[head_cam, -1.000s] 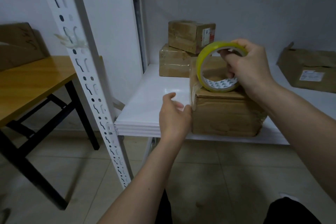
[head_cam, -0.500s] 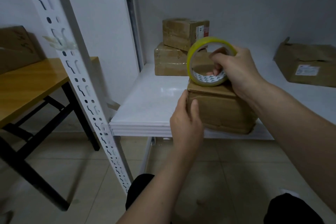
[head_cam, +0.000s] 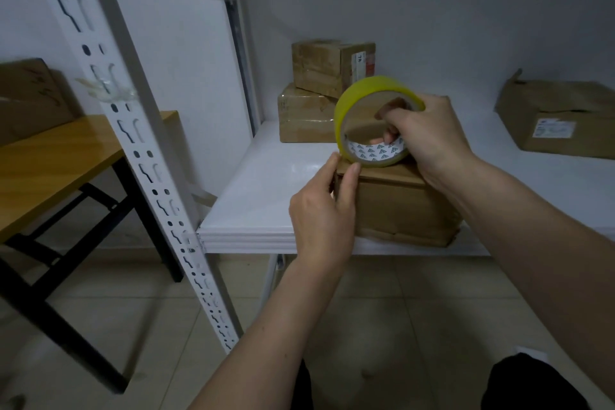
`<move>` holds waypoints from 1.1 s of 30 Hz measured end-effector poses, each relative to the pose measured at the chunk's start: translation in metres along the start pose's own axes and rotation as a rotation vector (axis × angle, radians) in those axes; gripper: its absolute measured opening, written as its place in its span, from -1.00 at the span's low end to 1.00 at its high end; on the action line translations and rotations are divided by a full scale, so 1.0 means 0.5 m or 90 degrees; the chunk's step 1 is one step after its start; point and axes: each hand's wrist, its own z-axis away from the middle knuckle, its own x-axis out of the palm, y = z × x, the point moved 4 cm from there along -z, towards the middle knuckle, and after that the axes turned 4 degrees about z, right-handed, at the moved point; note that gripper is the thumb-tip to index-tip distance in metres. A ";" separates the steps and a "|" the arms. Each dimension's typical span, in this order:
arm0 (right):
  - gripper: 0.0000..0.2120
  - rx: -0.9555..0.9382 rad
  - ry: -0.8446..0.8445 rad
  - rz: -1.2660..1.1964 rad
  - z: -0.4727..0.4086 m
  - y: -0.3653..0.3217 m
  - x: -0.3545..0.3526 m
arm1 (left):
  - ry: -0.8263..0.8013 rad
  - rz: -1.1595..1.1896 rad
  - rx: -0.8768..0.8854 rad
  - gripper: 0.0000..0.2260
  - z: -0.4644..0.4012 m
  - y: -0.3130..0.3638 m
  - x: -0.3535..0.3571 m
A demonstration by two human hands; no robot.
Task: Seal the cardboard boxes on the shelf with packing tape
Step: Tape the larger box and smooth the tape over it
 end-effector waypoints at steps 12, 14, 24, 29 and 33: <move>-0.90 -0.052 -0.028 0.352 0.001 -0.019 -0.025 | -0.201 0.035 0.058 -0.60 -0.055 -0.011 0.006; -0.93 -0.030 -0.024 0.283 -0.003 -0.015 -0.025 | -0.193 -0.007 0.051 -0.54 -0.056 -0.014 0.009; -0.85 -0.041 0.016 0.043 -0.014 0.003 -0.093 | -0.193 -0.084 0.018 -0.40 -0.061 -0.011 0.007; -0.77 -0.077 0.060 0.047 -0.004 -0.005 -0.131 | -0.200 -0.067 0.008 -0.42 -0.058 -0.015 0.005; -0.77 -0.097 0.091 0.090 -0.008 0.000 -0.137 | -0.211 -0.142 0.062 -0.46 -0.063 0.006 -0.004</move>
